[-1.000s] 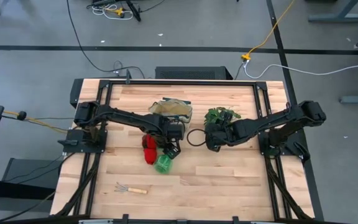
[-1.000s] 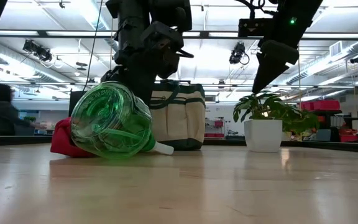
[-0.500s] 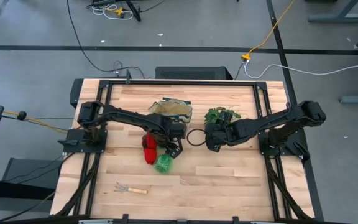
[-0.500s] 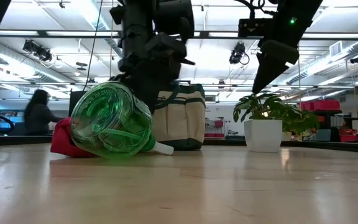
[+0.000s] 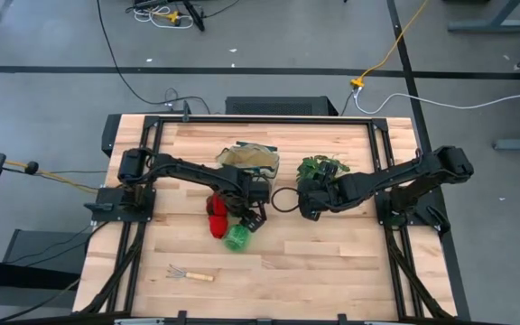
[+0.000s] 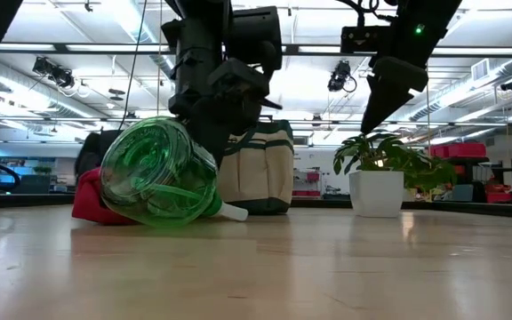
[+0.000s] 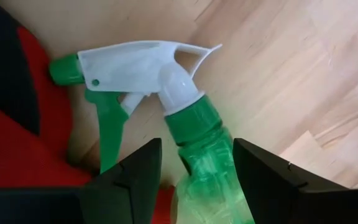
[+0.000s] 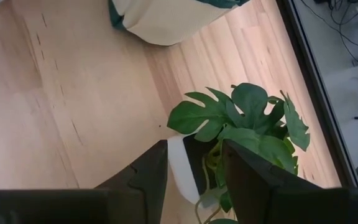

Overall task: Pick & Place Garden tools in Gardening bag
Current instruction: Put the green spray bottle into the green gardening bag

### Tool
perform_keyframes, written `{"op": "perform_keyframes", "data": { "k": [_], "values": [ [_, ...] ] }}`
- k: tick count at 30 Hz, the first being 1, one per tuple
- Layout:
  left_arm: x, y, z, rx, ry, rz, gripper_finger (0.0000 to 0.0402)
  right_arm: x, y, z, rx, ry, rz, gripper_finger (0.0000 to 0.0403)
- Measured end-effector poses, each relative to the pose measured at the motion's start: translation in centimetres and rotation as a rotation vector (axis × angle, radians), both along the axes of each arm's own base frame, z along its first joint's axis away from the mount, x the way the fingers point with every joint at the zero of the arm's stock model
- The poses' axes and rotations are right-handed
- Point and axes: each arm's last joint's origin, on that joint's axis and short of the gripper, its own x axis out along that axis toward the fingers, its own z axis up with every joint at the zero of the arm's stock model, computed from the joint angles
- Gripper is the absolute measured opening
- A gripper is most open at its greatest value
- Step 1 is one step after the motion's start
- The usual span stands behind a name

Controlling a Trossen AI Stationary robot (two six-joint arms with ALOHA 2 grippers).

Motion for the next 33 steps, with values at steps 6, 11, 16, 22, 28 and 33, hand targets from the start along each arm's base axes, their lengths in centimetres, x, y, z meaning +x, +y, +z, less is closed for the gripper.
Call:
{"op": "perform_keyframes", "data": {
  "k": [6, 11, 16, 22, 28, 33],
  "values": [
    [0.5, -0.1, -1.7, -0.045, 0.039, -0.003, 0.0206, 0.0, 0.0, 0.0, 0.000, 0.002, 0.000, 0.0155],
    [0.8, -0.2, -3.7, -0.069, 0.081, -0.034, 0.0206, 0.0, 0.0, 0.0, -0.001, 0.001, 0.000, 0.0155],
    [0.9, -0.2, -4.1, -0.077, 0.083, -0.066, 0.0197, 0.0, 0.0, 0.0, -0.001, 0.003, 0.000, 0.0155],
    [0.8, -0.2, -4.0, -0.052, 0.077, -0.085, 0.0141, 0.0, 0.0, 0.0, -0.002, -0.001, -0.001, 0.0155],
    [0.8, -0.2, -4.0, -0.048, 0.073, -0.092, 0.0141, 0.0, 0.0, 0.0, -0.001, -0.002, -0.002, 0.0155],
    [0.8, -0.3, -3.9, -0.041, 0.066, -0.093, 0.0141, 0.0, 0.0, 0.0, -0.001, -0.002, -0.003, 0.0155]
  ]
}}
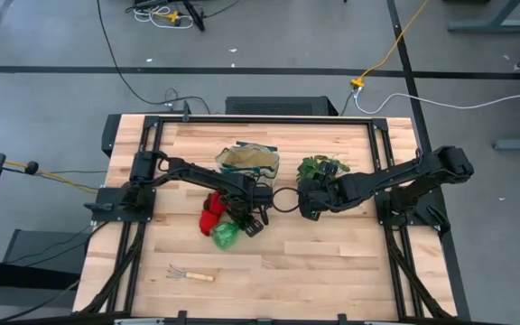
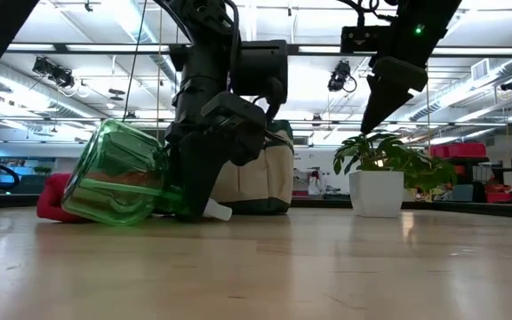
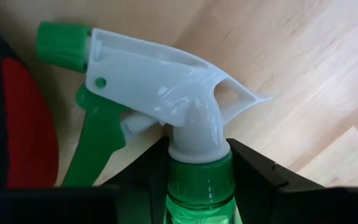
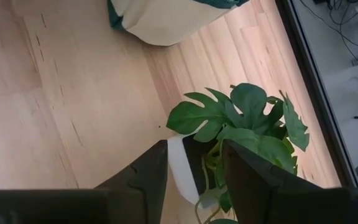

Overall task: Pick & Place Garden tools in Gardening bag
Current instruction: Put the green spray bottle into the green gardening bag

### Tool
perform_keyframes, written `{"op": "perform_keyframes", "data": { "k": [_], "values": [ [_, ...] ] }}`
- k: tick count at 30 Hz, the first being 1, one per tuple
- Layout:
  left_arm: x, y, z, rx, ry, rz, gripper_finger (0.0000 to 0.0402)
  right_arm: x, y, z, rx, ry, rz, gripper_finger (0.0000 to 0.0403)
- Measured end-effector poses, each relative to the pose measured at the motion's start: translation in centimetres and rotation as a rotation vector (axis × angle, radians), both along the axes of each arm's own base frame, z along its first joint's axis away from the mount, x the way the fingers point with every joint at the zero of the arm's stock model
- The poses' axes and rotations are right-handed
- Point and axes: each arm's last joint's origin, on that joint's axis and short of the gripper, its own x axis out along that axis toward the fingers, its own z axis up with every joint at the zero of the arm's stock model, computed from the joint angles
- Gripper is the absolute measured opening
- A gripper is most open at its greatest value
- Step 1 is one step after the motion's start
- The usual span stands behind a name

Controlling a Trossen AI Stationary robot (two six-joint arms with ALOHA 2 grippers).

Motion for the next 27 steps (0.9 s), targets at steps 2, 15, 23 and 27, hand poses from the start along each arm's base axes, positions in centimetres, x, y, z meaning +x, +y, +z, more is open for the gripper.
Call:
{"op": "perform_keyframes", "data": {
  "k": [2, 15, 23, 27],
  "values": [
    [0.0, 0.0, 0.2, 0.001, -0.007, -0.002, 0.0141, 0.0, 0.0, 0.0, 0.000, 0.000, 0.000, 0.0155],
    [-0.1, -0.1, 1.9, 0.019, -0.063, 0.003, 0.0141, 0.0, 0.0, 0.0, 0.000, 0.000, 0.000, 0.0155],
    [0.7, -0.4, 3.2, 0.014, -0.113, -0.017, 0.0141, 0.0, 0.0, 0.0, -0.001, -0.001, -0.001, 0.0155],
    [1.0, -0.6, 4.2, 0.024, -0.115, -0.032, 0.0141, 0.0, 0.0, 0.0, -0.001, 0.000, -0.001, 0.0155]
  ]
}}
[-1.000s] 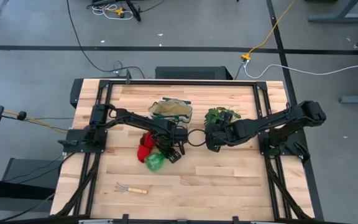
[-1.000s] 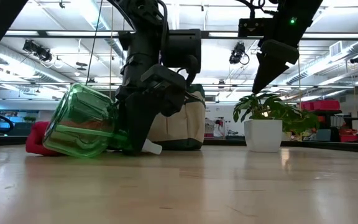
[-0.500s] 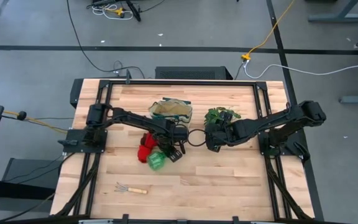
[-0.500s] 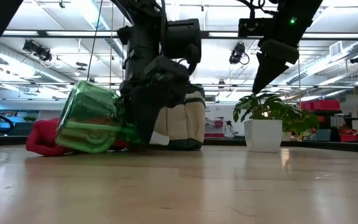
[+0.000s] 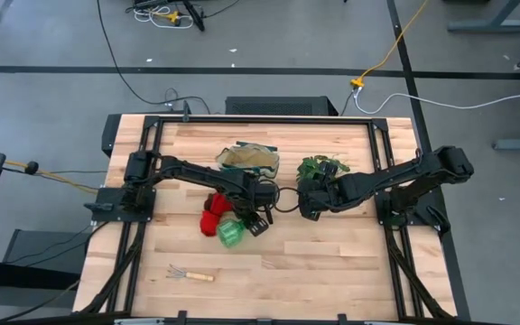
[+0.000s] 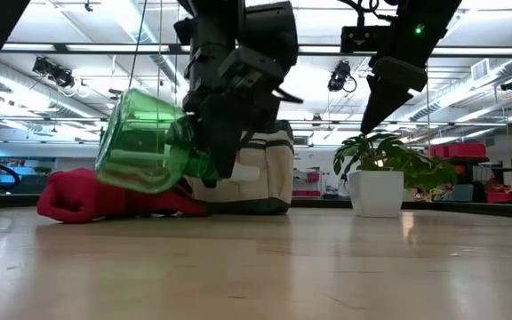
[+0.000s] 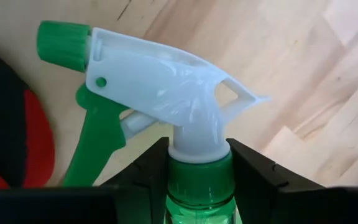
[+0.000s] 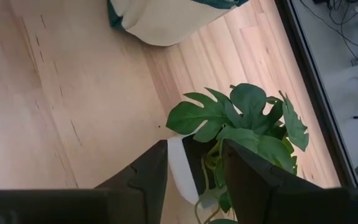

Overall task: Pick & Place Garden tools in Gardening bag
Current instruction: Put the green spray bottle into the green gardening bag

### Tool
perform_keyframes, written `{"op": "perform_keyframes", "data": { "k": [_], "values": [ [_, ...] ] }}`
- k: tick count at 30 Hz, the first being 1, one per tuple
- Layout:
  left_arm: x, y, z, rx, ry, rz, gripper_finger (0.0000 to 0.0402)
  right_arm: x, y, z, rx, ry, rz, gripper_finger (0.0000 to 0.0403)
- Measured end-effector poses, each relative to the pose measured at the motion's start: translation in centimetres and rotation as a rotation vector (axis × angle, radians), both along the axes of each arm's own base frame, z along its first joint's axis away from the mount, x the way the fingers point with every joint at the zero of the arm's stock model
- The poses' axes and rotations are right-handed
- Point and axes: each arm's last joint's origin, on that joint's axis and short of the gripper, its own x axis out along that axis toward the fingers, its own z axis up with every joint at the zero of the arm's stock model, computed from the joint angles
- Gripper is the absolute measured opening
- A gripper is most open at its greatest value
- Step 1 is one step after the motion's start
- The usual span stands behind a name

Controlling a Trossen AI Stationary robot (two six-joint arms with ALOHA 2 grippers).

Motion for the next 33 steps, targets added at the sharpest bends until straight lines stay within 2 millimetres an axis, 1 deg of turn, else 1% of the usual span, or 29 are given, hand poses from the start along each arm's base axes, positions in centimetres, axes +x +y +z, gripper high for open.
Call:
{"op": "perform_keyframes", "data": {
  "k": [11, 20, 27, 31, 33],
  "values": [
    [0.2, -0.5, 1.9, 0.084, 0.013, -0.031, 0.0141, 0.0, 0.0, 0.0, -0.001, -0.001, 0.000, 0.0155],
    [-0.4, -0.7, 4.0, 0.178, 0.096, -0.067, 0.0141, 0.0, 0.0, 0.0, 0.000, -0.001, 0.000, 0.0155],
    [-2.1, -0.4, 6.1, 0.247, 0.171, -0.062, 0.0141, 0.0, 0.0, 0.0, 0.000, 0.002, 0.000, 0.0155],
    [-3.2, -0.2, 7.7, 0.279, 0.169, -0.049, 0.0141, 0.0, 0.0, 0.0, 0.000, 0.002, 0.000, 0.0155],
    [-3.8, -0.1, 8.8, 0.299, 0.142, -0.038, 0.0141, 0.0, 0.0, 0.0, 0.000, 0.002, 0.000, 0.0155]
  ]
}}
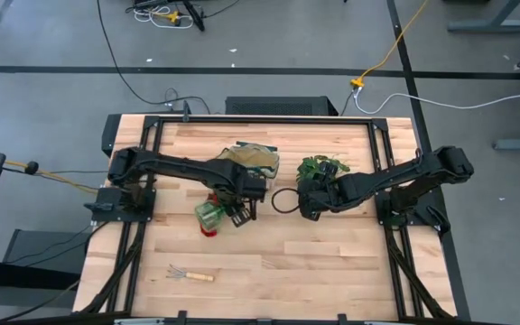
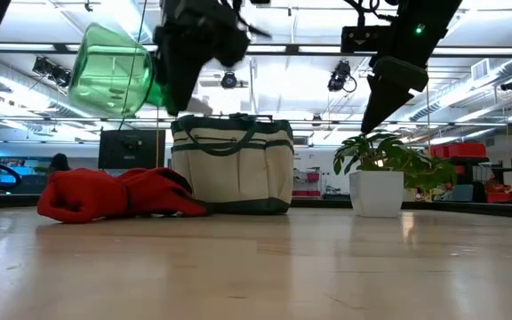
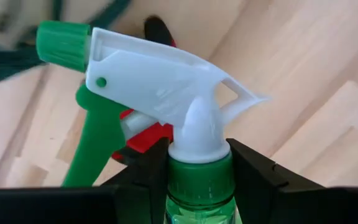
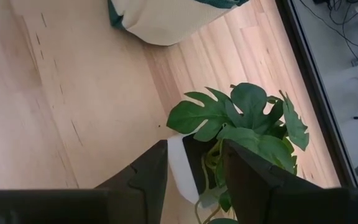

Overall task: Pick & Place Garden tools in Gardening bag
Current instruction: Put the green spray bottle into the green gardening bag

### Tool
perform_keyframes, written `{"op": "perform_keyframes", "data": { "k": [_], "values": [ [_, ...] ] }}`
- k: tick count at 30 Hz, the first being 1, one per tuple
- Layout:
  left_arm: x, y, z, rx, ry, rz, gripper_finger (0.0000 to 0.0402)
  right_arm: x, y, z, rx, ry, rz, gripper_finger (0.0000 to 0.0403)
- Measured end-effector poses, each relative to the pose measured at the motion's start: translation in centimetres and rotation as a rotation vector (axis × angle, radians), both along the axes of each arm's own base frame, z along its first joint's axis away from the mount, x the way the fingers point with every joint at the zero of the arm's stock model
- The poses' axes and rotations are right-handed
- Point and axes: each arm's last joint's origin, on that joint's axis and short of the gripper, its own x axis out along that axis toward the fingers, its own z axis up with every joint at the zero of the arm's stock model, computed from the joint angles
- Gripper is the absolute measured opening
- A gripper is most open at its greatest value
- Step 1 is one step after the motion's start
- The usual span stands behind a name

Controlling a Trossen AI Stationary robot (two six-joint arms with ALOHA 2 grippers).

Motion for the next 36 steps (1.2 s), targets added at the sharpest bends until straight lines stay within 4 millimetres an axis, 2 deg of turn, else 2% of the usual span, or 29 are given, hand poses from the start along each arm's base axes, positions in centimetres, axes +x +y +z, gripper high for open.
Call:
{"op": "perform_keyframes", "data": {
  "k": [5, 13, 18, 23, 32, 36],
  "values": [
    [-1.7, 0.7, 3.2, 0.098, -0.112, 0.028, 0.0141, 0.0, 0.0, 0.0, 0.001, -0.004, -0.001, 0.0155],
    [-4.3, 2.1, 8.4, 0.354, -0.356, 0.050, 0.0141, 0.1, 0.0, 0.0, 0.008, -0.016, -0.015, 0.0155],
    [-4.5, 2.5, 10.5, 0.501, -0.502, -0.005, 0.0141, 0.1, 0.0, 0.0, 0.009, -0.018, -0.015, 0.0155],
    [-4.0, 3.2, 10.8, 0.555, -0.524, -0.065, 0.0141, 0.1, 0.0, 0.0, 0.011, -0.021, -0.019, 0.0155],
    [-3.6, 5.9, 7.7, 0.591, -0.448, -0.065, 0.0141, 0.1, 0.0, 0.0, 0.014, -0.024, -0.024, 0.0155],
    [-3.2, 7.1, 7.0, 0.596, -0.465, -0.064, 0.0141, 0.1, 0.0, 0.0, 0.020, -0.032, -0.038, 0.0155]
  ]
}}
